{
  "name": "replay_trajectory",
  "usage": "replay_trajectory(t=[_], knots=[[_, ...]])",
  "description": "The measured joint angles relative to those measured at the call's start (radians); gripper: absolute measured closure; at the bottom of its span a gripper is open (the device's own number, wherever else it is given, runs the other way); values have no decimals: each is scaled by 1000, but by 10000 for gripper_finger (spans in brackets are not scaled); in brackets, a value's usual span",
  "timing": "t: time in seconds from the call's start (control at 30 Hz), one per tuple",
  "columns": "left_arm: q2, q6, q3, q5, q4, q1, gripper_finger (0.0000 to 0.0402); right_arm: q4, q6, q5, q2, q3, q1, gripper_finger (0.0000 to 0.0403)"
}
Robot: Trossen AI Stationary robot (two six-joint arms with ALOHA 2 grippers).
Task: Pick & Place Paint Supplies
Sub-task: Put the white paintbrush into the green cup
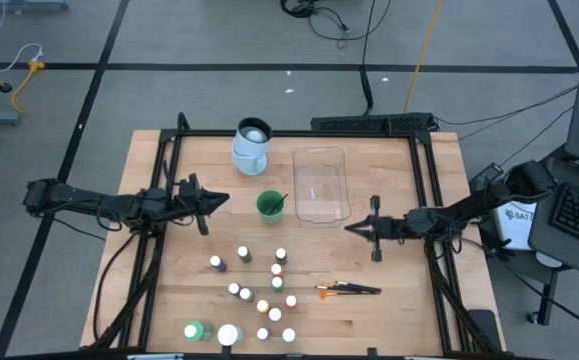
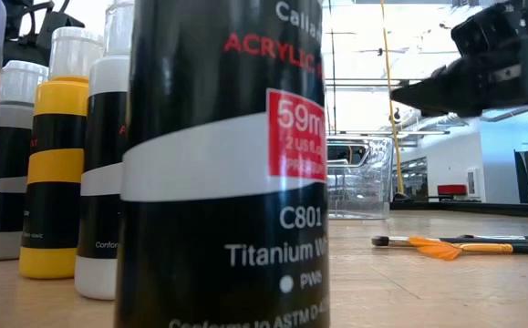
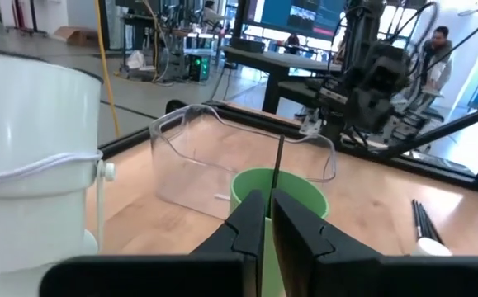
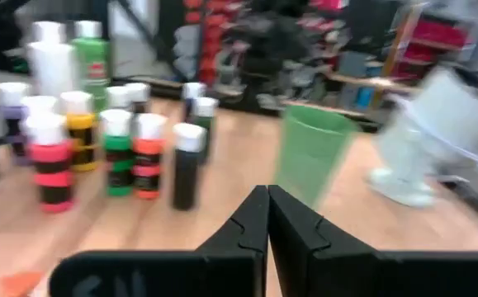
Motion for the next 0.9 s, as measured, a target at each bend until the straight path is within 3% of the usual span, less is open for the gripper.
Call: replay_trajectory(t=[0.13,0.23,0.4,0.6,0.77,0.9], knots=[[0,2,0,-1,2,0,376,-472,26,134,0,223,80,385],[0,-2,0,-1,6,-1,376,-848,164,255,22,403,125,374],[0,-11,0,32,2,-1,376,-1275,405,199,42,566,207,360],[0,-12,0,50,-2,-1,376,-1462,619,200,55,636,372,357],[0,-12,0,50,-2,-1,376,-1533,763,27,55,645,495,366],[0,-21,0,50,-2,-1,376,-1525,910,12,55,614,551,378]])
